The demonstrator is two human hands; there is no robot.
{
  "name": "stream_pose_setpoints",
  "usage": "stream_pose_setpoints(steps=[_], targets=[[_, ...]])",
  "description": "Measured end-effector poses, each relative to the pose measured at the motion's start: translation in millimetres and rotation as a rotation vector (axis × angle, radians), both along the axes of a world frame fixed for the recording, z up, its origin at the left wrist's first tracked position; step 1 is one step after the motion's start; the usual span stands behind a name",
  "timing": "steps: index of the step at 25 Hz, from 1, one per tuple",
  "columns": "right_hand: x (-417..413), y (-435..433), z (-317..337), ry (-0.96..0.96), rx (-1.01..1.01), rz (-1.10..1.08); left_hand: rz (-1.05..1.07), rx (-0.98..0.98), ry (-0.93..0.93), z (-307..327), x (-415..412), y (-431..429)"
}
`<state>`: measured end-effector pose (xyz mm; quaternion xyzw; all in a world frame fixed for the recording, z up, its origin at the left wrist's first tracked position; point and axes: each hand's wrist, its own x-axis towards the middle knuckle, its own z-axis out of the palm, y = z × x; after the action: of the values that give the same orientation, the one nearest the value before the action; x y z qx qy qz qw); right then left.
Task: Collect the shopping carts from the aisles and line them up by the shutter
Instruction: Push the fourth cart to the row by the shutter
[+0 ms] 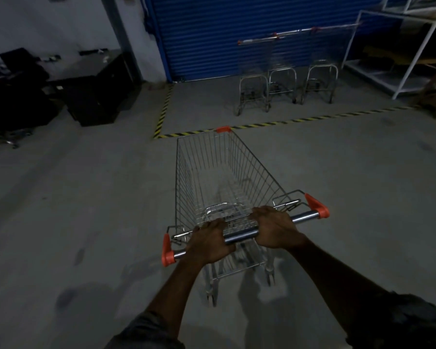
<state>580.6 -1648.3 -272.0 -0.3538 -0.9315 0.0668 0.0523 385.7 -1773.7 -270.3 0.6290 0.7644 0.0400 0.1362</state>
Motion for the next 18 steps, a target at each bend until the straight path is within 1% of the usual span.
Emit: stream_pose_setpoints(steps=[2, 7, 12, 14, 18], targets=[[-25.3, 34.5, -1.4, -0.014, -0.004, -0.007, -0.011, -0.006, 0.015, 2.8, -24.3, 35.6], [-96.2, 131.0, -6.1, 0.073, 0.012, -0.027, -0.004, -0.022, 0.009, 8.0, -97.3, 139.3], [-157.6, 238.9, -11.9, 0.028, 0.024, -0.033, 0.038, -0.033, -0.009, 11.0, -159.7, 246.7], [-178.8, 282.5, -11.7, 0.006, 0.014, -0.002, 0.050, -0.047, -0.018, 13.0, -180.2, 288.2], [-213.6, 371.5, -1.1, 0.033, -0.022, 0.033, 0.085, -0.041, -0.005, 19.1, -209.2, 374.3]])
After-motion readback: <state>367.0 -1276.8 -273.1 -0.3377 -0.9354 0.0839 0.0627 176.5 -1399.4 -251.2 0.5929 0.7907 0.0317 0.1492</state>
